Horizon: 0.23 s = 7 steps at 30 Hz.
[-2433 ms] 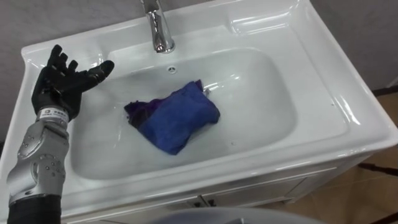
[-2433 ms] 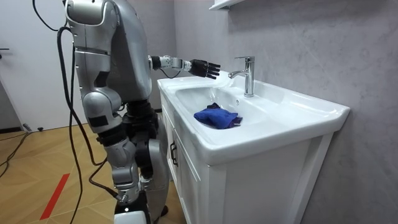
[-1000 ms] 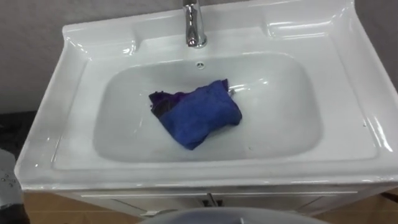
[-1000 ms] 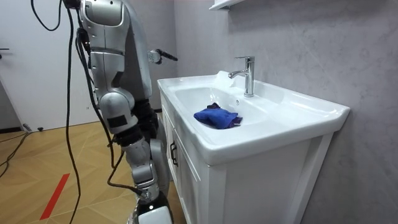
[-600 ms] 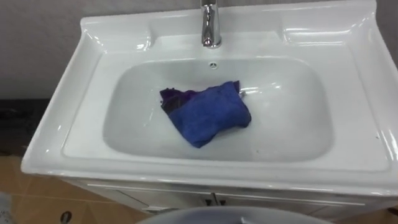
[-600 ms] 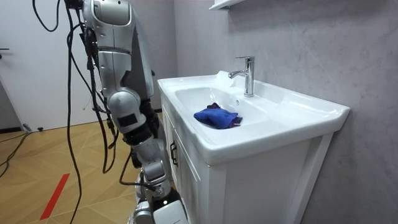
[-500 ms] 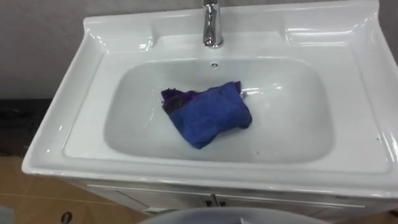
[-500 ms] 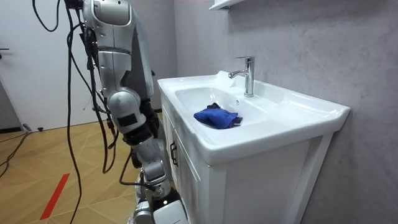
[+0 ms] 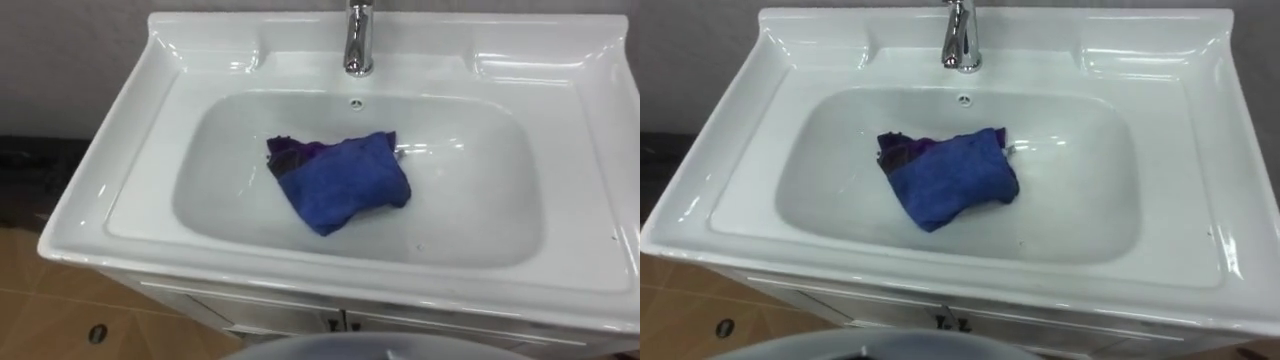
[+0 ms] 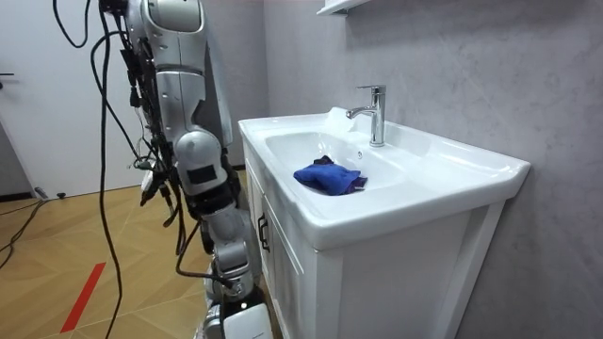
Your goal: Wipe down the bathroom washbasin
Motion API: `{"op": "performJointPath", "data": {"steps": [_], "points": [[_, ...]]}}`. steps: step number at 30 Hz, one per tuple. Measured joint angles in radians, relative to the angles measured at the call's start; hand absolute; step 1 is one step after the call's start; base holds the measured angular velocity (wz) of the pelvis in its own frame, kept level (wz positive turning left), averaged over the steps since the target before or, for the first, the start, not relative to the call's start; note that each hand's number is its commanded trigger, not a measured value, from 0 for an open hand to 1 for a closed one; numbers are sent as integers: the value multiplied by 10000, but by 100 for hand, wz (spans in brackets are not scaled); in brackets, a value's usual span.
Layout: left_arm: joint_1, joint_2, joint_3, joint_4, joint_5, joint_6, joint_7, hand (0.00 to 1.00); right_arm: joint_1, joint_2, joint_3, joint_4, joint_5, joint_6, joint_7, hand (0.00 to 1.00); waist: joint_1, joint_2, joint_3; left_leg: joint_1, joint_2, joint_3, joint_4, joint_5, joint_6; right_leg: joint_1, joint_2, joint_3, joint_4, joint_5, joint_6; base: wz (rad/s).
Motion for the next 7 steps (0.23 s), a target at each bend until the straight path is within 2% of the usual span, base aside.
{"op": "performJointPath", "data": {"steps": [3,7], "points": [[-53,-48,-355,927,602,69,-839,0,-101,1,11,483,-97,89,311,0,-160,-4,2,31,-7,16,-2,-7,16,94,-18,48,-19,-14,18,1],[-255,-154,-1139,1410,1714,522,-1805,0,-163,-2,18,727,-59,297,680,0,-350,-36,24,17,-25,38,49,-21,37,109,-83,39,2,-53,42,1]]}}
